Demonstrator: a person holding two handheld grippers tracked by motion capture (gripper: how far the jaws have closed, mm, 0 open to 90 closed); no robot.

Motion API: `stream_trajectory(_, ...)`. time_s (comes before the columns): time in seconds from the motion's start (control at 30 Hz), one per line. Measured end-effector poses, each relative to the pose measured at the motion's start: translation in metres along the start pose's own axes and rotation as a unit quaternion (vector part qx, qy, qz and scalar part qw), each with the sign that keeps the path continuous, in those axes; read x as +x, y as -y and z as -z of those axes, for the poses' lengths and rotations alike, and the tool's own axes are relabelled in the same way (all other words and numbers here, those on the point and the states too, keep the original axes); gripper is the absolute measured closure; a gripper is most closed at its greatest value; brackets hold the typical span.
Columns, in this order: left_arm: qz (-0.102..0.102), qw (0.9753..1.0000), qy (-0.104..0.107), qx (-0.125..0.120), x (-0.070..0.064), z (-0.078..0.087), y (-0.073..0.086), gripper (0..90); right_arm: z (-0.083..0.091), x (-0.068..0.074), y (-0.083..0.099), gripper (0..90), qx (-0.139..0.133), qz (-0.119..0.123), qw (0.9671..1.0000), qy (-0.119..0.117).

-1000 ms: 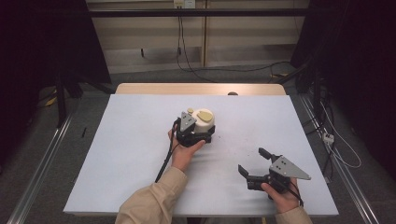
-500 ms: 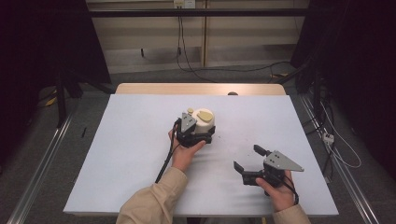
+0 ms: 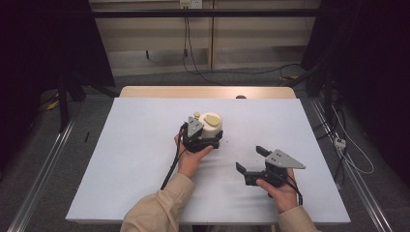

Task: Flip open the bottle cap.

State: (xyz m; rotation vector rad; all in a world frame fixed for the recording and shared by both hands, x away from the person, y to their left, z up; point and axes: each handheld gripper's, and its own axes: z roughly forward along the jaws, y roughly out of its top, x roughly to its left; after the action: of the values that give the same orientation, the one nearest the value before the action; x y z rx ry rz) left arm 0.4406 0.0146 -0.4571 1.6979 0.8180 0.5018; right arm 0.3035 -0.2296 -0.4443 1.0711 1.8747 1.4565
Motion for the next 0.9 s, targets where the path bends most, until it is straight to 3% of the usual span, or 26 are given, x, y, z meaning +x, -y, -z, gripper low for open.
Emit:
stream_trajectory(0.47, 0.004, 1.0, -0.001, -0.001, 0.0, 0.0, 0.001, 5.4, -0.016, -0.004, -0.017, 8.7, -0.004, -0.013, 0.9999, 0.004)
stream_trajectory(0.9, 0.002, 1.0, 0.0, 0.0, 0.001, 0.0, 0.001, 5.4, -0.034, -0.003, -0.032, 23.7, 0.001, -0.011, 0.9999, 0.006)
